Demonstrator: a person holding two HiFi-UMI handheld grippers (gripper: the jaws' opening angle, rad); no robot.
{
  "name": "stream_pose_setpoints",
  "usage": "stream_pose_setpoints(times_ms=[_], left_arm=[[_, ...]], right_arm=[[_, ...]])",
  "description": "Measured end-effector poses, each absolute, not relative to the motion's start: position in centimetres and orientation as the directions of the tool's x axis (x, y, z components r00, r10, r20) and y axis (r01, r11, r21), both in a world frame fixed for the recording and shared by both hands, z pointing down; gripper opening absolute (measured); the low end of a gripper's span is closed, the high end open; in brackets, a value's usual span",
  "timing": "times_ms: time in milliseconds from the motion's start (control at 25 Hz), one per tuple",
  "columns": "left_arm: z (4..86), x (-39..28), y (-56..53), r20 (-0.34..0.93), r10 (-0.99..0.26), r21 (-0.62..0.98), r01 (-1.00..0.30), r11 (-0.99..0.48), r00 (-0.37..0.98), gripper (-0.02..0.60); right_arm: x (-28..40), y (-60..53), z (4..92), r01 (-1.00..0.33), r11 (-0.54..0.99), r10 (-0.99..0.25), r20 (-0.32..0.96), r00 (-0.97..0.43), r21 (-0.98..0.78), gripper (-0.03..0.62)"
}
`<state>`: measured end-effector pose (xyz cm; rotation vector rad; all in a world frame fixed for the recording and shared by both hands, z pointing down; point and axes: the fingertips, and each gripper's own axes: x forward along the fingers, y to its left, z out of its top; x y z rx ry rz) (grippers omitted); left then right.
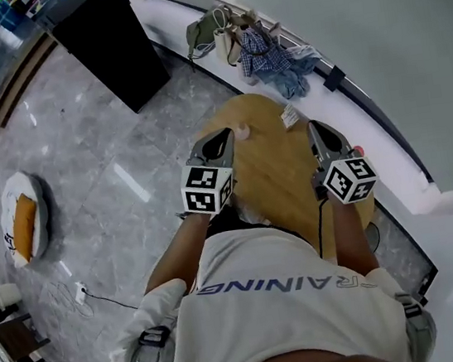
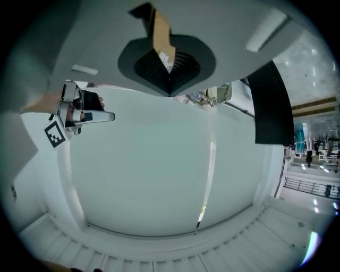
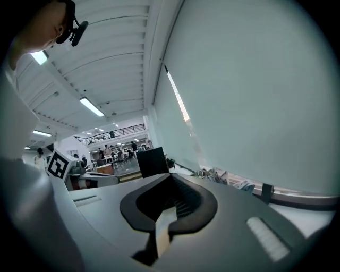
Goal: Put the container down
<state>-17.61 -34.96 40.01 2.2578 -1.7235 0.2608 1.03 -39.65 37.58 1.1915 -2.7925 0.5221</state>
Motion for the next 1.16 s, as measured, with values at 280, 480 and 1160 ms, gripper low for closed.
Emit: stream_pose_setpoints(times_ms=[280,480,1160], left_arm=[[33.1,-15.6,-34.1,0.182,-0.948,0.055,-0.965,-0.256,0.262,-0.002],[33.0,-15.1,-34.2,0.191,-0.943,0.078,-0.962,-0.262,0.273,-0.002],[33.7,-14.5,-33.5,0.212,-0.927,0.102,-0.951,-0.293,0.309,-0.002]], right_arm=[[3.0,-38.8,32.2,-0.705,0.684,-0.7,0.106,-0.707,-0.187,0.015],[2.9,-38.3,31.8,-0.692,0.699,-0.688,0.096,-0.72,-0.18,0.015],[2.3,-37.1,31.7,-0.684,0.71,-0.679,0.092,-0.728,-0.171,0.015]])
